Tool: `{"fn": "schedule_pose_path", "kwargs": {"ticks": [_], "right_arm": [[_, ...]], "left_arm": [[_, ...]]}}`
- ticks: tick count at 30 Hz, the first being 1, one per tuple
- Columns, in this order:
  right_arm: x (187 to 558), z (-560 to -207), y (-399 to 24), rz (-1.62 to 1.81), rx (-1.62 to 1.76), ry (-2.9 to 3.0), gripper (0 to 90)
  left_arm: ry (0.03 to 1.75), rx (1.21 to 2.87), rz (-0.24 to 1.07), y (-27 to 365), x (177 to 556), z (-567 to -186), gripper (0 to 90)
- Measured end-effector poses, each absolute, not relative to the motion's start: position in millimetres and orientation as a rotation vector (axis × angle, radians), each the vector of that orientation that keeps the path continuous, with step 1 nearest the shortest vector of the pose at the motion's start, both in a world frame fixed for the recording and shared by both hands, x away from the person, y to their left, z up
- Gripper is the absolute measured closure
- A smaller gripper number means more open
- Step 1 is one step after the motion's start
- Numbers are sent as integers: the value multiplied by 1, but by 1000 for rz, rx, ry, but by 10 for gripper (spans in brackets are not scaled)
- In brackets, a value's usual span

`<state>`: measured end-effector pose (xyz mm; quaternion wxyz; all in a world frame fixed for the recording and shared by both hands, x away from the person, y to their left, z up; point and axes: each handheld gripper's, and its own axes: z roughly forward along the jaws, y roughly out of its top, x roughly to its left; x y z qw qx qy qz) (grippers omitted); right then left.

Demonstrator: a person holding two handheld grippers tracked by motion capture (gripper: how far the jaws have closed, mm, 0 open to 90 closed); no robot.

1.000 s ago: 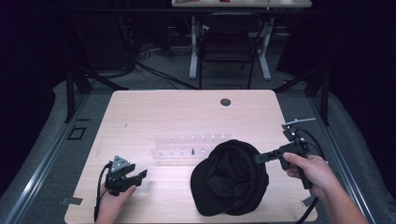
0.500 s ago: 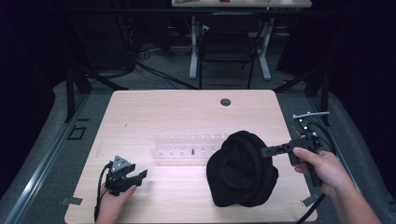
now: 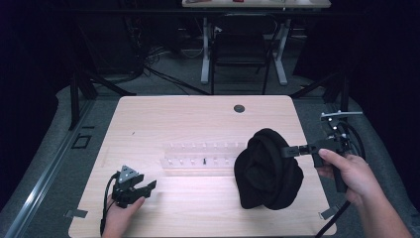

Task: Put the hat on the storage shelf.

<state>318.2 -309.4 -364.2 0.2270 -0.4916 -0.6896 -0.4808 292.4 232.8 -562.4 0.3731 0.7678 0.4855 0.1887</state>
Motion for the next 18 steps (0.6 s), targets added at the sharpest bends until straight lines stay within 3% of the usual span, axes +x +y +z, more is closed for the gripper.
{"fn": "schedule_pose_path", "kwargs": {"ticks": [18], "right_arm": [[324, -338, -300, -1423, -1338, -1884, 883]], "left_arm": [[1241, 1969, 484, 233, 293, -562, 423]]}}
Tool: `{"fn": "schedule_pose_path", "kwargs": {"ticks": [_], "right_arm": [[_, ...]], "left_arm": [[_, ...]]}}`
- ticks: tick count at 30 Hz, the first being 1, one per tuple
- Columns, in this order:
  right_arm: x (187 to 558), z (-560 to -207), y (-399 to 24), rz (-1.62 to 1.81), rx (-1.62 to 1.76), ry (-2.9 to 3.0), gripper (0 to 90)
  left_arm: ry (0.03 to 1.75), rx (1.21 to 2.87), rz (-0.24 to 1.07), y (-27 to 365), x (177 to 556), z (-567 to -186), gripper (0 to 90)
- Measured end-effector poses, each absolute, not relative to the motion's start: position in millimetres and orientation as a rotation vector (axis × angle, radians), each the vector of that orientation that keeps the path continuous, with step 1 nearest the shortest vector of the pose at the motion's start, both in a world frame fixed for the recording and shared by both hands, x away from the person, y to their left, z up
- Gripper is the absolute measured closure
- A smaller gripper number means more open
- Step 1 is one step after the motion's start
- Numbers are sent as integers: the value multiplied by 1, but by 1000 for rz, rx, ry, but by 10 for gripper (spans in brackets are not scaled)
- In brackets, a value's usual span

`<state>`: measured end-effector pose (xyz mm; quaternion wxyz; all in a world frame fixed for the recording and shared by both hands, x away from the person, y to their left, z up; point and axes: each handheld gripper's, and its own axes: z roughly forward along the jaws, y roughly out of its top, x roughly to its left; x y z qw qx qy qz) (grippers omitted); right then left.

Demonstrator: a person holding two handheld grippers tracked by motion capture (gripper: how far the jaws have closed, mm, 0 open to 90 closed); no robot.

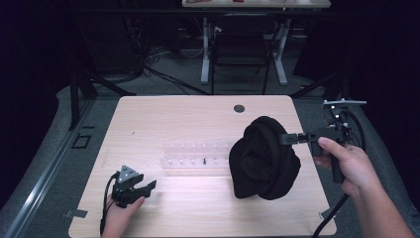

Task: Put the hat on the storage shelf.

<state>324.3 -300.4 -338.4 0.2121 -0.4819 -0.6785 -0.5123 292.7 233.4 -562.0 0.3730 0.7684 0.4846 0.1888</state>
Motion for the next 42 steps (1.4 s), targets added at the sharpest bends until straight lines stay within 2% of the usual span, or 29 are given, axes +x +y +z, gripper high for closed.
{"fn": "schedule_pose_path", "kwargs": {"ticks": [17, 42], "right_arm": [[341, -319, -283, -1479, -1330, -1864, 884], [374, -317, -242, -1508, -1358, -1833, 883]], "left_arm": [[1236, 1969, 483, 233, 293, -562, 423], [1244, 1956, 488, 234, 294, -561, 381]]}}
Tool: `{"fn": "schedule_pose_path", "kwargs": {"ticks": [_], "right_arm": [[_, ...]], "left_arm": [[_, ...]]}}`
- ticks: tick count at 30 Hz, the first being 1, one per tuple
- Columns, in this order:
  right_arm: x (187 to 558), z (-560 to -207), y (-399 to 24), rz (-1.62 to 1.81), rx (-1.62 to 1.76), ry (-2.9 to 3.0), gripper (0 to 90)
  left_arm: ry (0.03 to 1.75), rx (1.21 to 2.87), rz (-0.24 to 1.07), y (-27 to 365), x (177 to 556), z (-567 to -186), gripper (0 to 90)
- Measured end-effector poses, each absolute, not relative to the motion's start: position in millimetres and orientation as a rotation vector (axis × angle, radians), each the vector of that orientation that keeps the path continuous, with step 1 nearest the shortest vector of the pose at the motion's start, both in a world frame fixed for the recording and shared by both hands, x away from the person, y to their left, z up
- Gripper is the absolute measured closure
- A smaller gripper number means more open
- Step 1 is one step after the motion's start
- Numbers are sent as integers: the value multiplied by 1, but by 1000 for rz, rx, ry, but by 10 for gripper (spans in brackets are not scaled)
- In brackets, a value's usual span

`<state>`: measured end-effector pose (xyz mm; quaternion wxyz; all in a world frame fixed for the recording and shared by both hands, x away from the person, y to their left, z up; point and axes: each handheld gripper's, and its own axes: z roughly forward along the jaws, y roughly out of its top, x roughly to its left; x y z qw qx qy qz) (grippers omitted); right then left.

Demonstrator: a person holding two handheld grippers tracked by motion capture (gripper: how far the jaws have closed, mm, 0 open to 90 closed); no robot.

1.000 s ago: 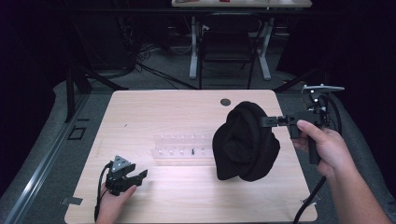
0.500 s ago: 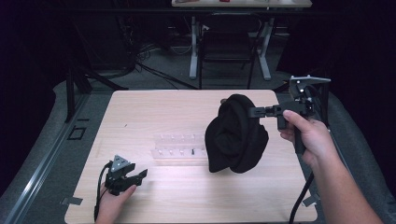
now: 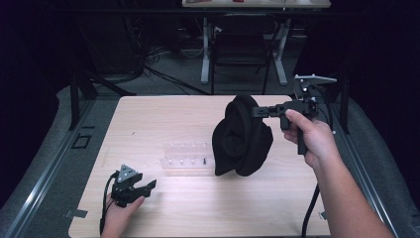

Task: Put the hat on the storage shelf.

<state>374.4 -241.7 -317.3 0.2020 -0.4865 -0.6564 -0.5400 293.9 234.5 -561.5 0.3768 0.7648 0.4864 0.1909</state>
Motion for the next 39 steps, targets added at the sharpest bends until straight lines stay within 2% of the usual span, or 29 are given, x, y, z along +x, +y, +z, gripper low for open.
{"fn": "schedule_pose_path", "kwargs": {"ticks": [24, 39], "right_arm": [[395, -321, -205, -1503, -1412, -1842, 883], [400, -329, -200, -1509, -1461, -1830, 882]], "left_arm": [[1237, 1950, 499, 235, 293, -560, 374], [1228, 1955, 504, 233, 293, -559, 374]]}}
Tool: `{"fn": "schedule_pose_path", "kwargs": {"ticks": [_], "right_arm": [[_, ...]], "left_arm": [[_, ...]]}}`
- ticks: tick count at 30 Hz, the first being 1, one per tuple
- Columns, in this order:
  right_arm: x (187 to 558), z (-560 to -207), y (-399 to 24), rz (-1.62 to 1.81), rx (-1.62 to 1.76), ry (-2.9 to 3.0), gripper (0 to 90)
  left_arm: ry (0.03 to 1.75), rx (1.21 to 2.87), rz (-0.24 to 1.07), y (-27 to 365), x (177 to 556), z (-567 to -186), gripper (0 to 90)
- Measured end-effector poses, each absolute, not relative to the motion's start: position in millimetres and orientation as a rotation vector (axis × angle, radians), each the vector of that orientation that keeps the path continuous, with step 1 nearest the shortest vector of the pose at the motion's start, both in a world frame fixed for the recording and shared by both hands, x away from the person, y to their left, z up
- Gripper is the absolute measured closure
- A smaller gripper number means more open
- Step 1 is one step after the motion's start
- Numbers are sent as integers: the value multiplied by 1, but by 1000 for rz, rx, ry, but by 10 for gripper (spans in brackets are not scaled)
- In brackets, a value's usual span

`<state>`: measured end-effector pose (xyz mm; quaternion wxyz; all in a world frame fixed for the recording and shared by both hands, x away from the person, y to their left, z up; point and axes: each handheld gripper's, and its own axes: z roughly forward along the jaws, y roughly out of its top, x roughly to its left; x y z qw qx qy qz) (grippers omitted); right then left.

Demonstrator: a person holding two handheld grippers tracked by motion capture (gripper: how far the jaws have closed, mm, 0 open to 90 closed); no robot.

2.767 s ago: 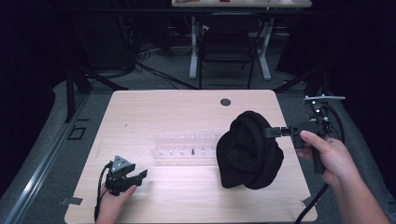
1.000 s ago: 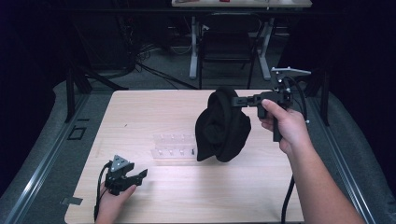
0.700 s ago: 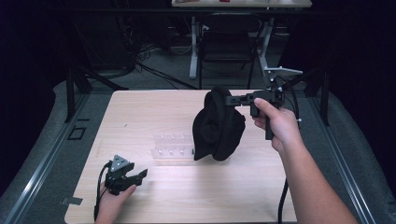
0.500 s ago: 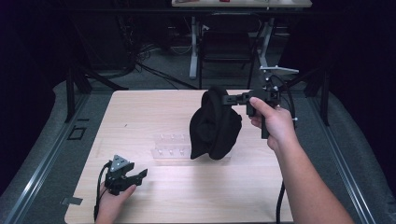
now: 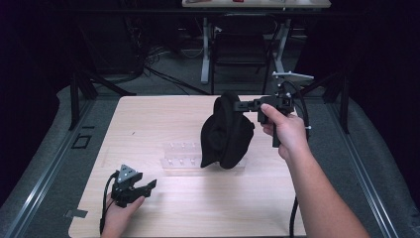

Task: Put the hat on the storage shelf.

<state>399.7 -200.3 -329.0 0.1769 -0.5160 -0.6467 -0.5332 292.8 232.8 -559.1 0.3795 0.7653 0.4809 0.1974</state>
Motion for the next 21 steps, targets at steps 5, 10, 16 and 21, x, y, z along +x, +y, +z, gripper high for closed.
{"fn": "schedule_pose_path", "kwargs": {"ticks": [5, 10, 16, 21], "right_arm": [[400, -329, -199, -1519, -1464, -1824, 882], [396, -328, -198, -1524, -1482, -1831, 881], [391, -326, -200, -1541, -1507, -1826, 881], [388, -330, -200, -1537, -1520, -1816, 880]], "left_arm": [[1216, 1965, 517, 231, 292, -558, 373], [1211, 1967, 523, 230, 292, -558, 372], [1209, 1965, 524, 230, 292, -558, 370], [1205, 1963, 524, 230, 291, -557, 369]]}}
